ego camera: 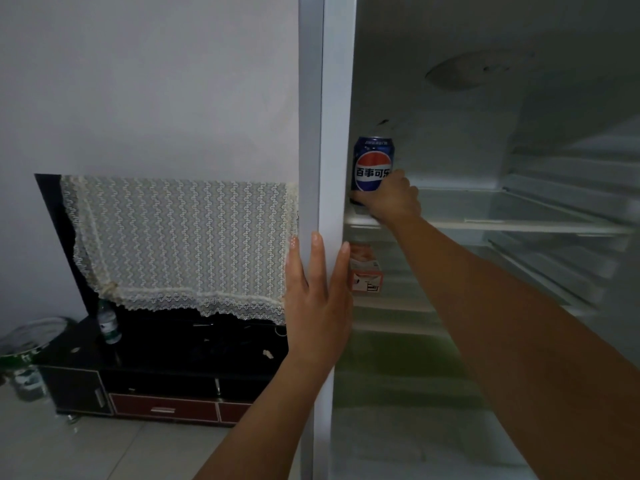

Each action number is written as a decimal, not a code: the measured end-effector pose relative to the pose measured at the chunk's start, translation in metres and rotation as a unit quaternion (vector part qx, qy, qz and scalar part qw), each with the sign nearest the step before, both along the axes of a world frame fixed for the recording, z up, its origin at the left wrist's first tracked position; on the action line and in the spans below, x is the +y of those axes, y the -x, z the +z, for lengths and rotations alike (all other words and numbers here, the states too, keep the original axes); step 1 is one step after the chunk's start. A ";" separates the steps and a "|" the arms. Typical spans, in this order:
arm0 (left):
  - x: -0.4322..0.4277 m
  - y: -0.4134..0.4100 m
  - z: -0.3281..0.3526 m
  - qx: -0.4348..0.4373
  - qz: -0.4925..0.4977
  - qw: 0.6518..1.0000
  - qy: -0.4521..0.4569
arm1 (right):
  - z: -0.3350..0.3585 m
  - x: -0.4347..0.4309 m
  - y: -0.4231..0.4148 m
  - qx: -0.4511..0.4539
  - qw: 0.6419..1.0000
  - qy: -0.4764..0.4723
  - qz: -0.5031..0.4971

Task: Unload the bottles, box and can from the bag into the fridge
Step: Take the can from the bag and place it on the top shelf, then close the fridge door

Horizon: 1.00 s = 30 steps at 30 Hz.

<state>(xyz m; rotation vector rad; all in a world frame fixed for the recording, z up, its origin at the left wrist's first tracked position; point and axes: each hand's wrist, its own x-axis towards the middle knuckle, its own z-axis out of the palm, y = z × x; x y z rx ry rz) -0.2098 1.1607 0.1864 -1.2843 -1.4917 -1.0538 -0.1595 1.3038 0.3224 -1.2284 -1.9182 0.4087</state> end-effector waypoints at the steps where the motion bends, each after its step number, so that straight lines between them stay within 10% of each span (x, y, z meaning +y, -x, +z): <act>1: 0.000 0.000 0.001 -0.001 -0.002 1.000 -0.001 | 0.000 0.000 -0.001 0.003 1.000 0.000 0.001; 30: -0.048 -0.001 0.010 -0.036 -0.128 0.985 0.114 | -0.036 -0.164 -0.160 0.155 0.966 -0.189 -0.086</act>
